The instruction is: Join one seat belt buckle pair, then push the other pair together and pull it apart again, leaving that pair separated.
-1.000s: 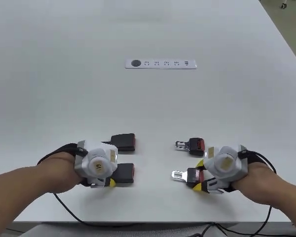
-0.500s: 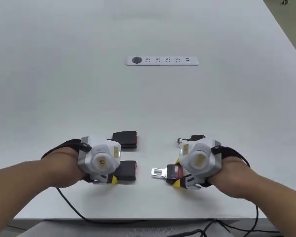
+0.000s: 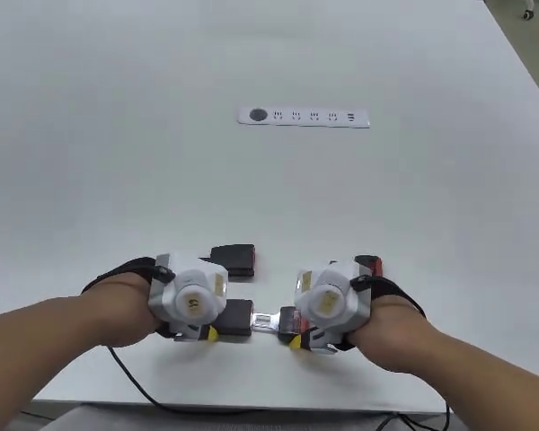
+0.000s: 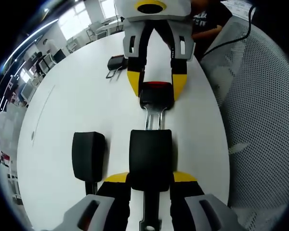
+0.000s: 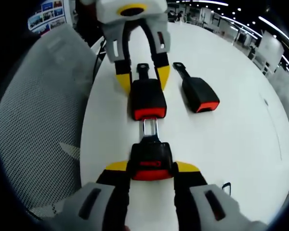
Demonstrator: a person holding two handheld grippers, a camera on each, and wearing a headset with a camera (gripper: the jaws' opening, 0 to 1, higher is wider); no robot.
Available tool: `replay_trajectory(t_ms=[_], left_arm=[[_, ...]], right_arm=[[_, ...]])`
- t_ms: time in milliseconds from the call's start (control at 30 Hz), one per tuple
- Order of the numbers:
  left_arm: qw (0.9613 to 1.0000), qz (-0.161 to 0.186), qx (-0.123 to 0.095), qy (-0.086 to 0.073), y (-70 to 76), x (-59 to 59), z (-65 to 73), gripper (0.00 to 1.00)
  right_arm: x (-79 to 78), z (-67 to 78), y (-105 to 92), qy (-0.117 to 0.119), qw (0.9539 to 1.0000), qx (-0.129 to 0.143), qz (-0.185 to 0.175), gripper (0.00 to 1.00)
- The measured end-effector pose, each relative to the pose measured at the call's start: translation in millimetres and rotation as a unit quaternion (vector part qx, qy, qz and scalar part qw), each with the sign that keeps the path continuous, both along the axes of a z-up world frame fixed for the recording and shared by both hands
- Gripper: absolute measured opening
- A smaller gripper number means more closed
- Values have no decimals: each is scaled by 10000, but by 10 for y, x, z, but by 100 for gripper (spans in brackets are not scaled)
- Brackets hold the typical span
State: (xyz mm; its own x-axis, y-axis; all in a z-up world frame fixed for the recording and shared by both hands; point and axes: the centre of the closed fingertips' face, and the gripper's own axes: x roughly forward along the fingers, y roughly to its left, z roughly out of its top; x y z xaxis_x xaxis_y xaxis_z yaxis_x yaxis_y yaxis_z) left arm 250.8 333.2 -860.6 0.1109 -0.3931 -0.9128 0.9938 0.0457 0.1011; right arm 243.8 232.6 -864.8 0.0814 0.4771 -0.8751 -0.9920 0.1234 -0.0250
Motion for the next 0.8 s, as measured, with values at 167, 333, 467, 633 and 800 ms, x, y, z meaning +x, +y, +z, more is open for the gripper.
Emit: replay_trajectory(t_ms=[167,333,467,633,800], left_arm=[[10000,-22,32,15,-7,-2,0,32],[10000,-68,65,9,-9,0,-1,32],[9999,-82,75,21,-11,-2,0,32],[9999,-135,91,59,-16,1,-3,32],[9999,-139,34,84,-12,-1,-4,32]], right_arm=[[6,10,13,-77,9999,9,118,35],[19,15,63,-139,9997,74,164,35],[30,18,120,-156,9996,143,193,35],[46,4,140,-117,9993,232,254,35],[41,5,146,-98,9991,291,277,34]])
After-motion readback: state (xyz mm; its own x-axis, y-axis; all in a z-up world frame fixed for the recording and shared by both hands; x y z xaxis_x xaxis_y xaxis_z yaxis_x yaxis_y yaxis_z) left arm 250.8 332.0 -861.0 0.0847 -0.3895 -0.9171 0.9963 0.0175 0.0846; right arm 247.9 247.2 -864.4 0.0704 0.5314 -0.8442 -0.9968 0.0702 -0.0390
